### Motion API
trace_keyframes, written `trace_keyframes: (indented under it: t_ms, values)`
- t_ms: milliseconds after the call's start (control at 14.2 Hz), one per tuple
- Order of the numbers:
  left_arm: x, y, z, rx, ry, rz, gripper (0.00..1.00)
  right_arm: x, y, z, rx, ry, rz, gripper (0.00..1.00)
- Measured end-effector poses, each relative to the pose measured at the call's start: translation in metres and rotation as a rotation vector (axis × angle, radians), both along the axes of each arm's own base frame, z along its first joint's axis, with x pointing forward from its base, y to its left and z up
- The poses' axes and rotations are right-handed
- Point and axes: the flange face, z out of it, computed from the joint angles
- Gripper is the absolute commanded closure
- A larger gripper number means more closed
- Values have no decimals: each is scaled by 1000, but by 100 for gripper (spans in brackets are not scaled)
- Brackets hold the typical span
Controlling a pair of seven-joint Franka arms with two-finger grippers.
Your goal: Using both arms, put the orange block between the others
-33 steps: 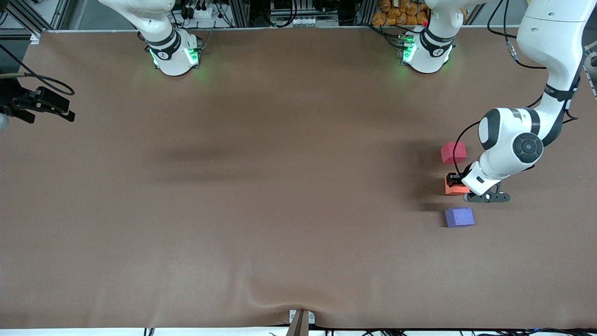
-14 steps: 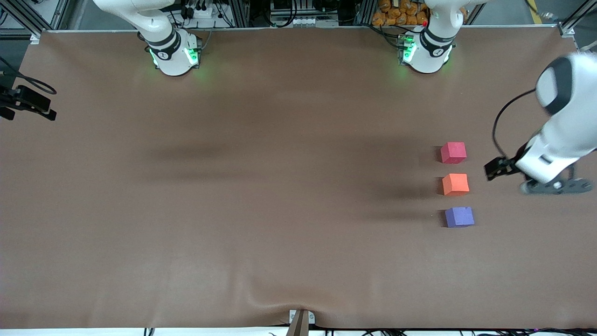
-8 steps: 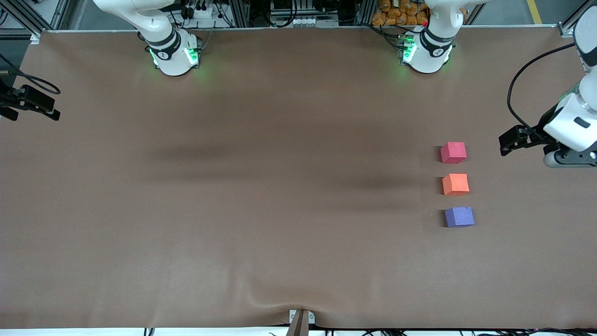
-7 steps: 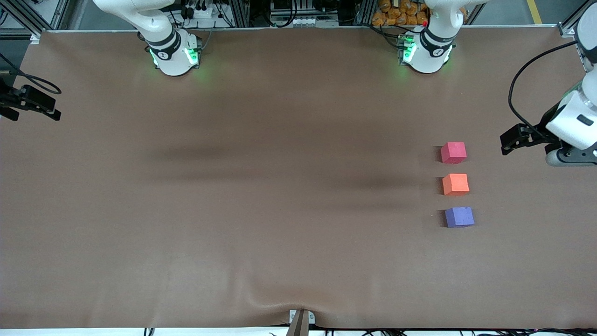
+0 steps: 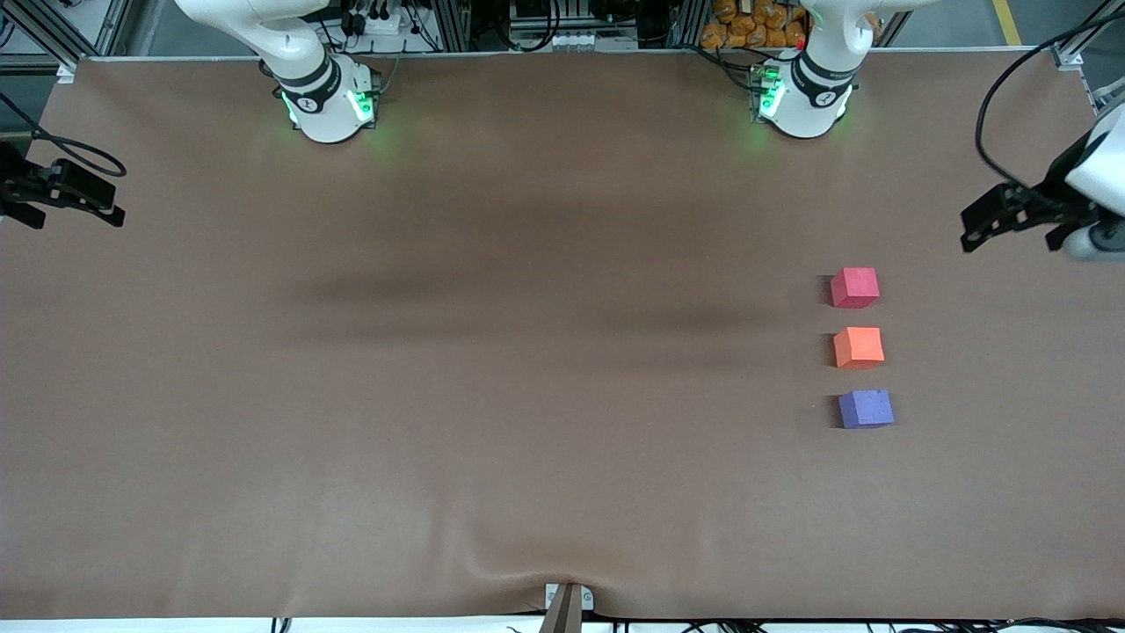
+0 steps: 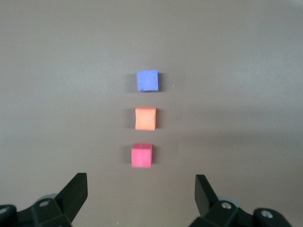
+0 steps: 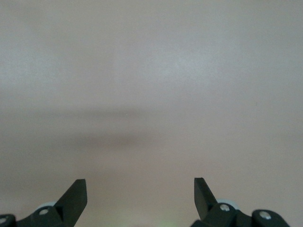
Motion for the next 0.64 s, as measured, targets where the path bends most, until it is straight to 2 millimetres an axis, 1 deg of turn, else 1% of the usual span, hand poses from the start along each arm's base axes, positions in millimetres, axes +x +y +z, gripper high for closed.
trace_keyframes:
  t_ms: [141,353,636]
  values:
    - [-11,2,7,-6,19,4,0,0,6,0,-5,0,7,0]
    - [-23,-4,9,-7,27,-7,0,0,1,0,-10,2,-4,0]
    - [-25,-3,7,-7,30,-6,0,0,4,0,-10,2,-2,0]
